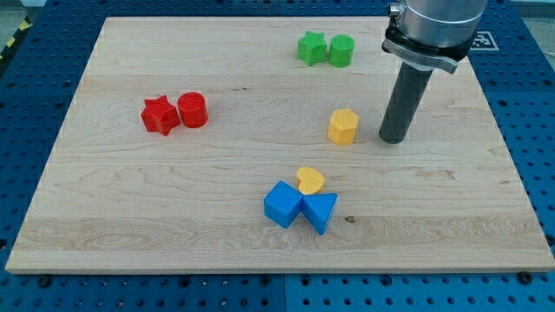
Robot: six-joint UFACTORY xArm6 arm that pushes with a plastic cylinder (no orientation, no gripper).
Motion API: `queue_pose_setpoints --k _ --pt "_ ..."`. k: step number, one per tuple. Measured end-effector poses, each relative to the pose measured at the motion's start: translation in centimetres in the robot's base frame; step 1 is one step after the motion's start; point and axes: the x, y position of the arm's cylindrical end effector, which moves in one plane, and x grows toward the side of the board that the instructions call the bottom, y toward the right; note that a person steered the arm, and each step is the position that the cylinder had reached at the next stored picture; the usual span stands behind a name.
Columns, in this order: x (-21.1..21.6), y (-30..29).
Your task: Push the red star and red circle to the yellow hexagon
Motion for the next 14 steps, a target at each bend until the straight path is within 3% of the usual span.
queue_pose_setpoints --k 3,6,7,8,10,14 --pt "0.2 -8.5" --pt "3.0 -25.9" --pt "1.6 -33.1" --pt "-2.6 -38.6" --pt "-3.7 -39.0" --pt "-3.7 -28.7"
